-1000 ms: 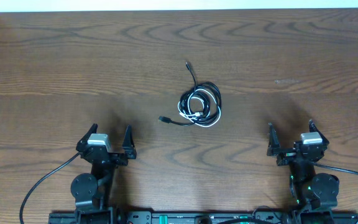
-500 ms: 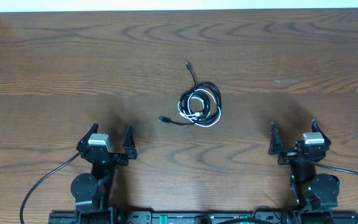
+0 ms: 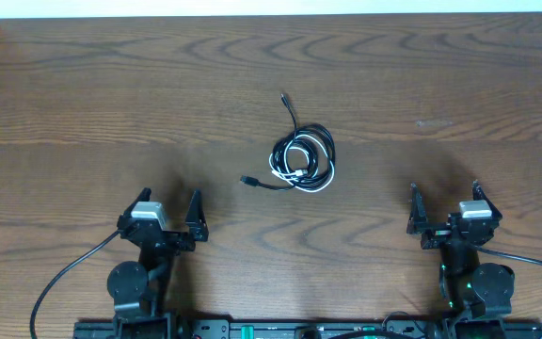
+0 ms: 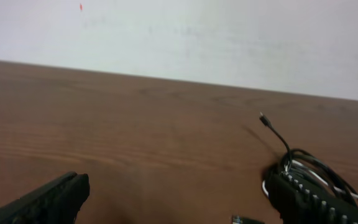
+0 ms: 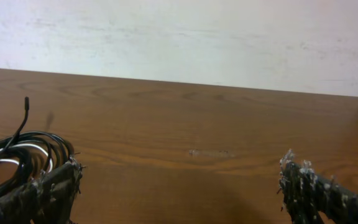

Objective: Untangle cables

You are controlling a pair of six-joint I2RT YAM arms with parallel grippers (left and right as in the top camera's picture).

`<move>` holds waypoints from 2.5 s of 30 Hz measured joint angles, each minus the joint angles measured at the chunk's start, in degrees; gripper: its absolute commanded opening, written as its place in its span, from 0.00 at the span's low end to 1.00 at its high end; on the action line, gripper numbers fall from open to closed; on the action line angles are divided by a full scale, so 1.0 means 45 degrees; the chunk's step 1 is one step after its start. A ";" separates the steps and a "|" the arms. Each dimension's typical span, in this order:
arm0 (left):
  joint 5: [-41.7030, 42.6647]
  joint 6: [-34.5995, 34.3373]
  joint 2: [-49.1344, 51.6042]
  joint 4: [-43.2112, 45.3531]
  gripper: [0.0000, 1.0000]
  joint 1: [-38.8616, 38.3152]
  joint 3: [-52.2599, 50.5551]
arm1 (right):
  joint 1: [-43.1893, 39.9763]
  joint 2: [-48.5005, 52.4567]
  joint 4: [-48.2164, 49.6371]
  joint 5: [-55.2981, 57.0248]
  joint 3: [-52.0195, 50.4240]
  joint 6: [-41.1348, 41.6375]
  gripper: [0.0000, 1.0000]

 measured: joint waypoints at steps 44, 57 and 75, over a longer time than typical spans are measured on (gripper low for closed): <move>0.2973 0.0612 1.3571 -0.8510 0.98 -0.0262 1.4265 | -0.2948 1.1613 -0.5003 -0.6965 1.0744 0.0369 0.99; 0.2419 0.0923 1.7753 -1.0681 0.98 -0.1705 1.7558 | -0.3269 1.6111 -0.5557 -1.0676 1.3663 0.0039 0.99; 0.2463 0.1185 2.1915 -0.8612 0.73 -0.3643 1.7563 | -0.3230 1.6616 -0.6348 -1.0909 1.3668 -0.0010 0.87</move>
